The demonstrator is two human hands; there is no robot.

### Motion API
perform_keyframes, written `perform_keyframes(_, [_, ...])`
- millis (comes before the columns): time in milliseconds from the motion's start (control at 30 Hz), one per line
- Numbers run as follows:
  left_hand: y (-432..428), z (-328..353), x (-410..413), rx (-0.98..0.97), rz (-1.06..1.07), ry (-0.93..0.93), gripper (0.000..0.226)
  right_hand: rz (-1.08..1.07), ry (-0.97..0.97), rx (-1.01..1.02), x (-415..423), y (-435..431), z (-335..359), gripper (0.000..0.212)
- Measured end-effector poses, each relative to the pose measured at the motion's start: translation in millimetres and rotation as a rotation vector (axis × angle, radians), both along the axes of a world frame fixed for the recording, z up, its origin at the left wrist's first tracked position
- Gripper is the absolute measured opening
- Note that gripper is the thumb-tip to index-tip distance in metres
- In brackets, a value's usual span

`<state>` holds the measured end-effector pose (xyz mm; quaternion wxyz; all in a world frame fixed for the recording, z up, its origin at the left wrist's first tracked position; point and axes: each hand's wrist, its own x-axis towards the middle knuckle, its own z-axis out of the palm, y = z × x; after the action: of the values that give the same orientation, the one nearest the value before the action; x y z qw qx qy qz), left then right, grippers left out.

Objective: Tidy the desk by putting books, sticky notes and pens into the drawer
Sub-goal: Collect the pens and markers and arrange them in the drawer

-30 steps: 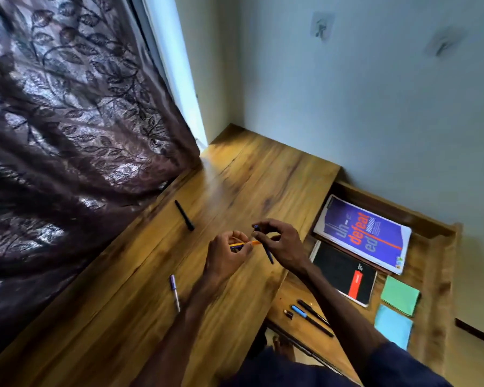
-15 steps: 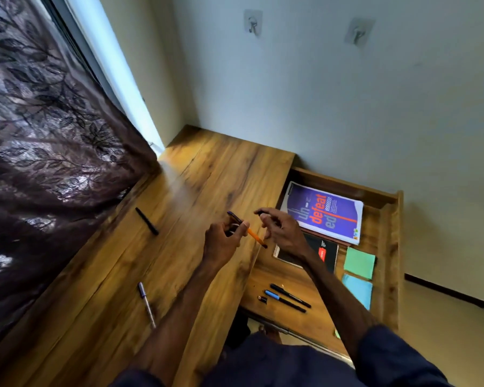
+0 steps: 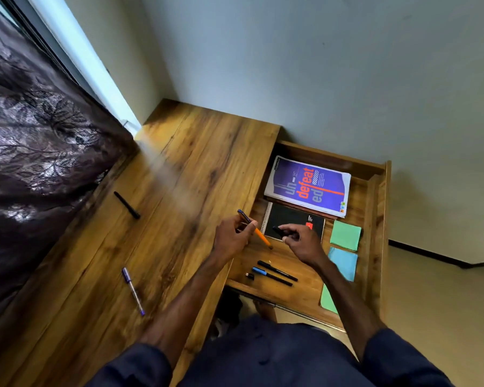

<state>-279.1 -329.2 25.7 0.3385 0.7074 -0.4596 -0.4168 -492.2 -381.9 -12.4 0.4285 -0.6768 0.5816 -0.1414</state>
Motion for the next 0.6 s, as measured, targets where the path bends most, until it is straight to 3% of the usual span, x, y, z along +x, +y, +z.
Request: perform_keyframes(600, [0, -28, -5, 0.133, 0.019, -0.109, 0.023, 0.025, 0.252, 0.089, 2, 22, -64, 0.029])
